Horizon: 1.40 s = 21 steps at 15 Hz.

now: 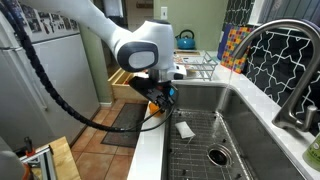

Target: Pour the contents of the orange bowl into the sink, put it back on the sink and then close the tap

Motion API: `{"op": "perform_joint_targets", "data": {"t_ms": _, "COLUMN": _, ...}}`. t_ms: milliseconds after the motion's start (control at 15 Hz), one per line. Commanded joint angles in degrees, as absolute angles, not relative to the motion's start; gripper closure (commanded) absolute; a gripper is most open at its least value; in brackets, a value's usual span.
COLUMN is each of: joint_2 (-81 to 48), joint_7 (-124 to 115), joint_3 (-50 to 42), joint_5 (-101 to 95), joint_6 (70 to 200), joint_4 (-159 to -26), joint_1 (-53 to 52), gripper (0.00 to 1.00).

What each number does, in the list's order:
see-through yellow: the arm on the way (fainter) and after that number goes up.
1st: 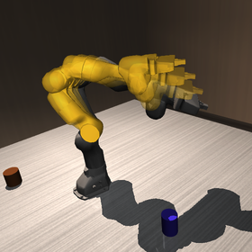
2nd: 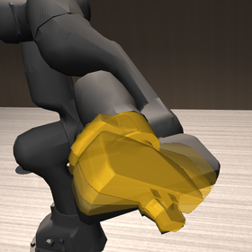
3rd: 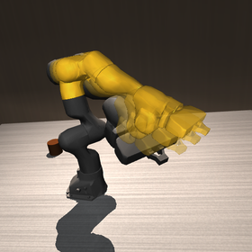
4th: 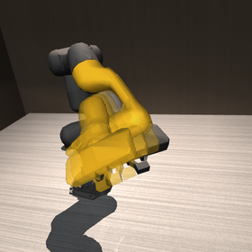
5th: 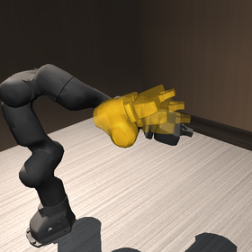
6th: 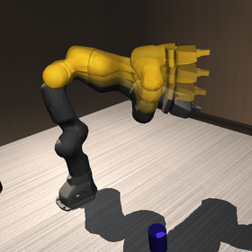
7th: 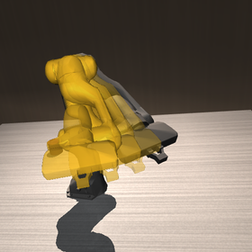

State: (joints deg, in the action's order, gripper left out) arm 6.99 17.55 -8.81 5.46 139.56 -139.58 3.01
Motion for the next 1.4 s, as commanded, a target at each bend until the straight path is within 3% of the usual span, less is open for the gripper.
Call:
{"op": "perform_joint_targets", "data": {"t_ms": 0, "joint_2": 6.3, "joint_7": 16.8, "joint_3": -8.7, "joint_5": 4.6, "joint_6": 138.3, "joint_4": -137.6, "joint_1": 4.3, "gripper": 0.99}}
{"op": "perform_joint_targets", "data": {"t_ms": 400, "joint_2": 7.0, "joint_7": 11.5, "joint_3": -9.5, "joint_5": -6.3, "joint_6": 139.1, "joint_4": -131.9, "joint_1": 8.6, "gripper": 0.99}}
{"op": "perform_joint_targets", "data": {"t_ms": 1067, "joint_2": 5.0, "joint_7": -11.0, "joint_3": -3.1, "joint_5": -53.5, "joint_6": 140.6, "joint_4": -127.9, "joint_1": 14.5, "gripper": 0.99}}
{"op": "perform_joint_targets", "data": {"t_ms": 1333, "joint_2": 4.2, "joint_7": -20.9, "joint_3": -3.6, "joint_5": -72.6, "joint_6": 138.5, "joint_4": -127.6, "joint_1": 11.6, "gripper": 0.99}}
